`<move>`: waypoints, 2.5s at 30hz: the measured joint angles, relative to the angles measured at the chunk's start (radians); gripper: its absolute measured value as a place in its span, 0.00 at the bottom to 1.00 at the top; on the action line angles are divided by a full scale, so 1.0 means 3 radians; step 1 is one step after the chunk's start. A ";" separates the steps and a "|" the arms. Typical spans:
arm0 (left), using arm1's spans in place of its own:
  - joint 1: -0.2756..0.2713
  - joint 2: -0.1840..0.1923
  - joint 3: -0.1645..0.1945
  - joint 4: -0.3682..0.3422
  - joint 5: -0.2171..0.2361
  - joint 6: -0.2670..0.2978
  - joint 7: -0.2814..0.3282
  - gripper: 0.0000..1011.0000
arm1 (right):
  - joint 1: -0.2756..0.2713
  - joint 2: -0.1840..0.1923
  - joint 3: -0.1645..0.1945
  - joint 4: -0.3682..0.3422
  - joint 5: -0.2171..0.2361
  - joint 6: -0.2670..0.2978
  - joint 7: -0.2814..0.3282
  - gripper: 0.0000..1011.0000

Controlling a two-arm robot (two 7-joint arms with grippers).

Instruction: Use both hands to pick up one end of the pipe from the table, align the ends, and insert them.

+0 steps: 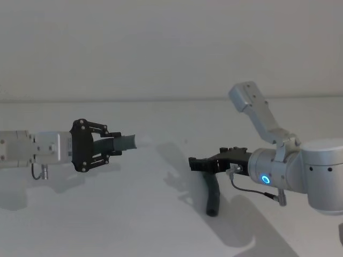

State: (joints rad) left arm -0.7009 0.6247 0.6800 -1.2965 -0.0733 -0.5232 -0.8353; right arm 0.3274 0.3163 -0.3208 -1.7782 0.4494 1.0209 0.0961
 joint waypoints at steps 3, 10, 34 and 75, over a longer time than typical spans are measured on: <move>0.0000 0.0000 0.0000 0.0000 0.0000 0.0000 0.0000 0.33 | 0.0000 0.0016 -0.0034 0.0001 -0.0017 0.0019 0.0007 0.99; 0.0000 0.0000 0.0000 0.0000 0.0000 0.0000 0.0000 0.33 | 0.0004 0.0078 -0.0115 0.0009 -0.0077 0.0031 0.0049 0.99; 0.0000 0.0000 0.0000 0.0000 0.0000 0.0000 0.0000 0.33 | -0.0137 0.0157 -0.0172 0.0059 -0.0189 -0.0070 0.0100 0.99; 0.0000 0.0000 0.0000 0.0000 0.0000 0.0000 0.0000 0.33 | -0.0241 0.0091 -0.0124 0.0049 -0.0280 -0.0048 0.0105 0.97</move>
State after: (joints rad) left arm -0.7009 0.6246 0.6801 -1.2966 -0.0733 -0.5232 -0.8353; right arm 0.2552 0.3435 -0.3580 -1.7636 0.3655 1.0066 0.1277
